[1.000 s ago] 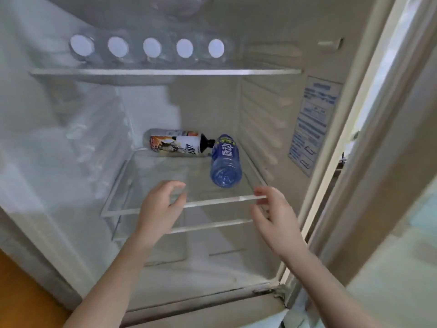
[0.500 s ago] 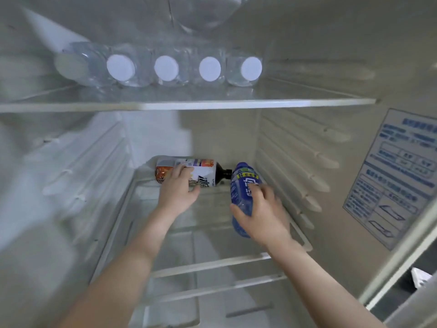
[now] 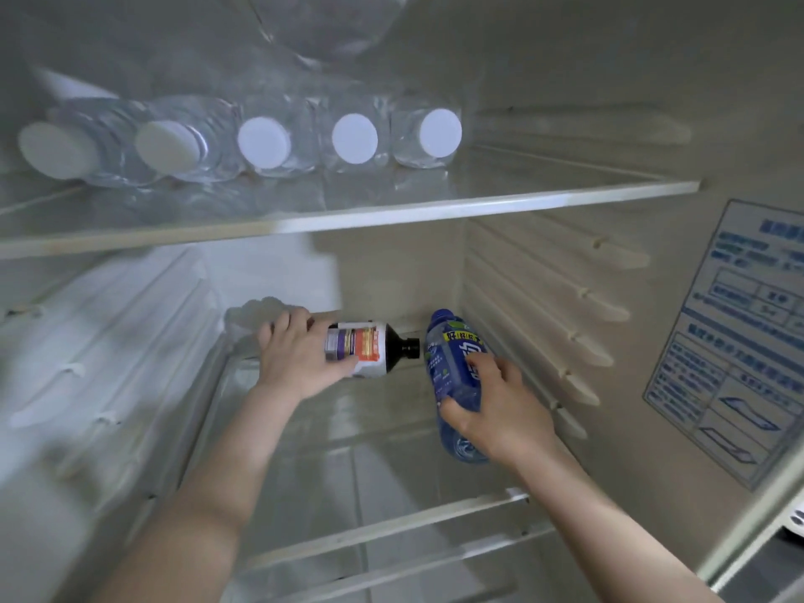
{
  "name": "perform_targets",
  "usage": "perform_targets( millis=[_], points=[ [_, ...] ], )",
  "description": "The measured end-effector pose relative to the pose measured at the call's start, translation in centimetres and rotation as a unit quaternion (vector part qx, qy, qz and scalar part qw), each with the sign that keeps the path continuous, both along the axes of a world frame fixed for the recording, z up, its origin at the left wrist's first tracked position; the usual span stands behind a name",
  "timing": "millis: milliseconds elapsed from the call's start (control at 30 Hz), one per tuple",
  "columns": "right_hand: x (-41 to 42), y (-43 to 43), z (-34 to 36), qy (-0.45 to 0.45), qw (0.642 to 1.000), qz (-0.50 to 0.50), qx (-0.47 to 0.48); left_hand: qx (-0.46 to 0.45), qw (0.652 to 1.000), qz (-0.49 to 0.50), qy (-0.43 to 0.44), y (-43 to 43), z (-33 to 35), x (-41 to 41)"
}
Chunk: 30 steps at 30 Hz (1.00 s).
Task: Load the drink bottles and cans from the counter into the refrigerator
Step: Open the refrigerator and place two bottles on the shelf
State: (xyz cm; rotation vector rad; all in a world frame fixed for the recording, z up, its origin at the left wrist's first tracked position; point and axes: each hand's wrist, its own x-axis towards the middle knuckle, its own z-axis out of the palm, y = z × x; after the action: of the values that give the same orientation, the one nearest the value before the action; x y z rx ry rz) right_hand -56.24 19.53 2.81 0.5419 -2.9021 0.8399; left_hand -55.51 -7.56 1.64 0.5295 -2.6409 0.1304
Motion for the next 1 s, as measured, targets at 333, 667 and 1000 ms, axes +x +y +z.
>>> perform_targets(
  millis=[333,667,1000],
  points=[
    [0.2,0.0,0.7,-0.006,0.999,0.017,0.031,0.087,0.985,-0.072,-0.130,-0.5,3.5,2.1],
    [-1.4,-0.9,1.5,-0.028,0.994,0.017,0.101,0.054,0.990,-0.081,-0.104,2.0,2.0,5.3],
    [-3.1,-1.0,1.4,-0.051,0.988,-0.020,0.146,0.079,0.993,0.018,0.088,1.7,0.4,6.6]
  ],
)
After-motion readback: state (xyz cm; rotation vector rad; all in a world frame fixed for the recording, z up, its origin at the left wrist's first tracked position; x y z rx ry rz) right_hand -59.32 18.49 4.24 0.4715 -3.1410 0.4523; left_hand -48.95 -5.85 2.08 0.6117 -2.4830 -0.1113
